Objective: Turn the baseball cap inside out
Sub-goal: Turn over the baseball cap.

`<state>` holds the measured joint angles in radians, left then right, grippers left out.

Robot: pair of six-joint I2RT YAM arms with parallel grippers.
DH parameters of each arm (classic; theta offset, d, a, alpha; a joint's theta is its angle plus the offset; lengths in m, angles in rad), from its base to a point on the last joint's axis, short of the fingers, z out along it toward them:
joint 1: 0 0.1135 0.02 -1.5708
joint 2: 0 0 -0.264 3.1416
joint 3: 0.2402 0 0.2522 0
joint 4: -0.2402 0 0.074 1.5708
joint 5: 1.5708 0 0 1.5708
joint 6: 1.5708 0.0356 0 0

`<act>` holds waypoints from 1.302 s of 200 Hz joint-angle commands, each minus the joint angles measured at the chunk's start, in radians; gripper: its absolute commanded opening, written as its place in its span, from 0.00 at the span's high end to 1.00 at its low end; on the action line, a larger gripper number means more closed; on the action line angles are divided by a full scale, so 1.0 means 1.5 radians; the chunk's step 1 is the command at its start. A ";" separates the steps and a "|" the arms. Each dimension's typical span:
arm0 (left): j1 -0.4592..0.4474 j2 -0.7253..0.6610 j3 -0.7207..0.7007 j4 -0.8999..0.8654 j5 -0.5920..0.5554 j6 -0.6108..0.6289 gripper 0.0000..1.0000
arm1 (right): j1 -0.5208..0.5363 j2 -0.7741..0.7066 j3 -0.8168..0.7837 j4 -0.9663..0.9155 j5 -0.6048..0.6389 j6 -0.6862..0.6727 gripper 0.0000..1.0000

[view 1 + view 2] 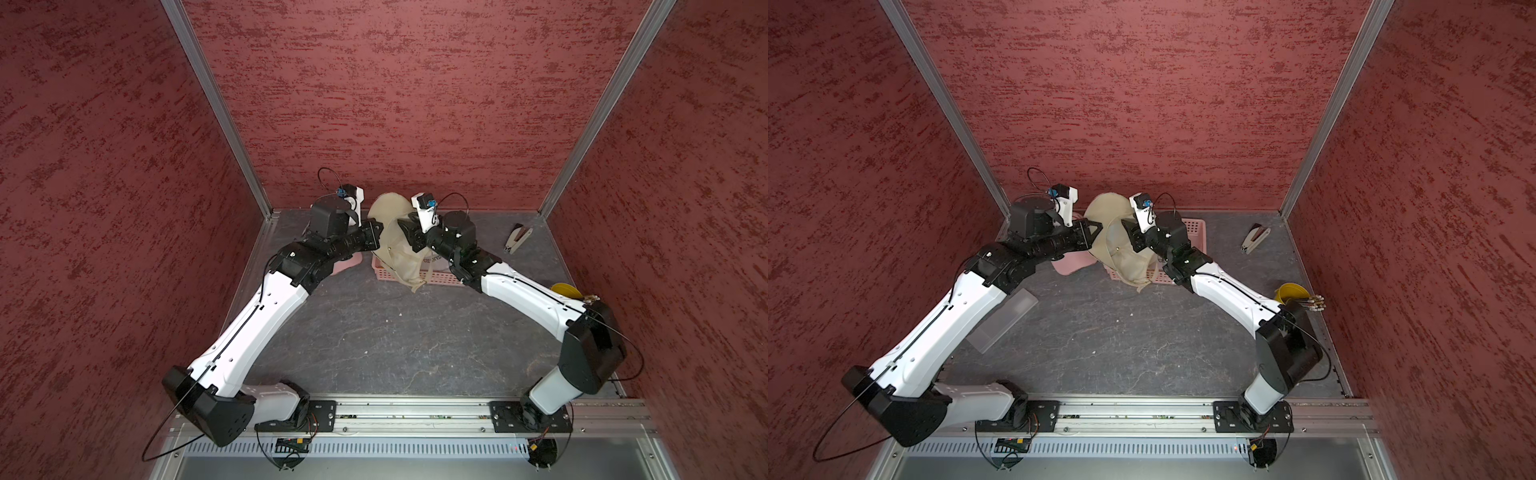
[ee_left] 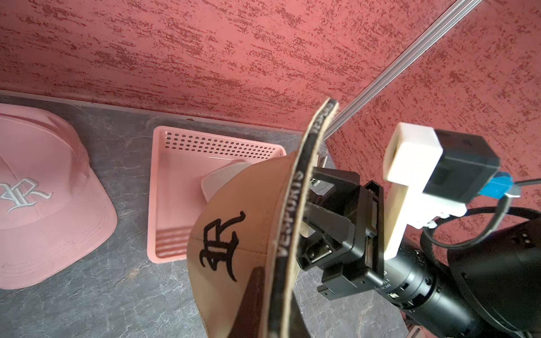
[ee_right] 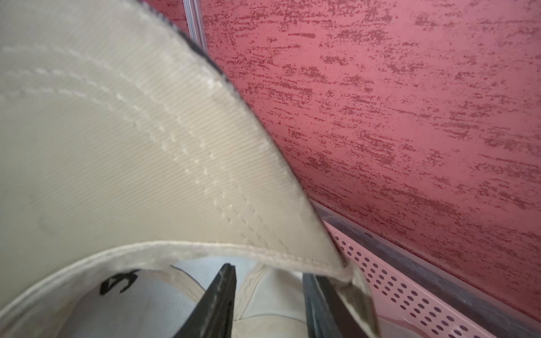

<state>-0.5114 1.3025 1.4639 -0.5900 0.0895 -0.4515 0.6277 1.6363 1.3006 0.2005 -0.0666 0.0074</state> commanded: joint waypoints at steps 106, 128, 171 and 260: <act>-0.013 -0.053 0.001 -0.003 -0.122 0.056 1.00 | -0.006 0.063 0.107 -0.183 0.231 0.086 0.62; -0.023 -0.046 0.004 0.005 -0.144 0.062 1.00 | 0.004 0.048 0.115 -0.225 0.239 0.077 0.62; -0.042 -0.023 0.020 0.017 -0.155 0.068 1.00 | 0.044 0.041 0.141 -0.238 0.199 0.059 0.60; -0.057 -0.007 0.028 0.017 -0.210 0.096 1.00 | 0.048 0.035 0.142 -0.176 0.070 0.144 0.56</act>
<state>-0.5907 1.3029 1.4906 -0.6128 -0.1864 -0.3267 0.7029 1.7161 1.4578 -0.1085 0.0956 0.1810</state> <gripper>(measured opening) 0.081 0.443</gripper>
